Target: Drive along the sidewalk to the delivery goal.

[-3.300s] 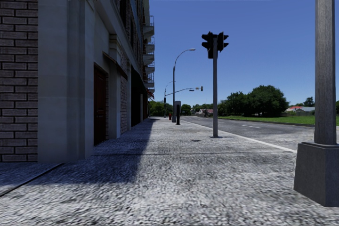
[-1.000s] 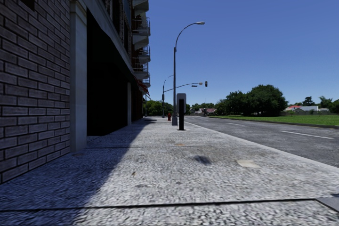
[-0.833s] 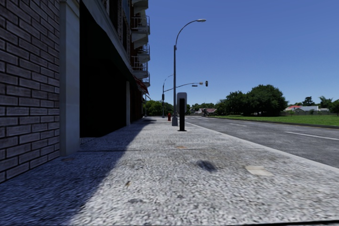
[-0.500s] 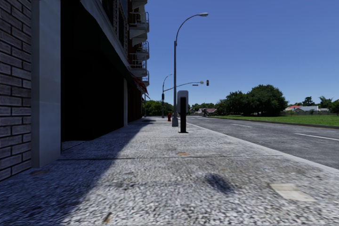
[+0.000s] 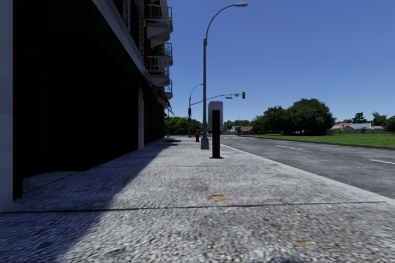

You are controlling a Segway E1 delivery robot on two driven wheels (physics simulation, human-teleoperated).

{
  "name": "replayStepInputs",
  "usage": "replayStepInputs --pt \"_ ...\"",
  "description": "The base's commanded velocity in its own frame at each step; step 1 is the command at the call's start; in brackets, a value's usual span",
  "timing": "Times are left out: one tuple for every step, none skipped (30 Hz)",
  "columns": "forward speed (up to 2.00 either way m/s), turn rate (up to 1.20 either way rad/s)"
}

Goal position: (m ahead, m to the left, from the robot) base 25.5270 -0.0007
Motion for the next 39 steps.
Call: replayStepInputs --pt "2.0 0.0" --pt "2.0 0.0" --pt "2.0 0.0" --pt "2.0 0.0" --pt "2.0 0.0" --pt "2.0 0.0" --pt "2.0 0.0" --pt "2.0 0.0" --pt "2.0 0.0" --pt "2.0 0.0" --pt "2.0 0.0" --pt "2.0 0.0" --pt "2.0 0.0" --pt "2.0 0.0" --pt "2.0 0.0" --pt "2.0 0.0" --pt "2.0 0.0" --pt "2.0 0.0" --pt "2.0 0.0" --pt "2.0 0.0" --pt "2.0 0.0" --pt "2.0 0.0" --pt "2.0 0.0" --pt "2.0 0.0" --pt "2.0 0.0" --pt "2.0 0.0" --pt "2.0 0.0" --pt "2.0 0.0" --pt "2.0 0.0" --pt "2.0 0.0" --pt "2.0 0.0" --pt "2.0 0.0" --pt "2.0 0.0" --pt "2.0 0.0" --pt "2.0 0.0" --pt "2.0 0.05" --pt "2.0 0.1" --pt "2.0 0.15" --pt "2.0 0.15"
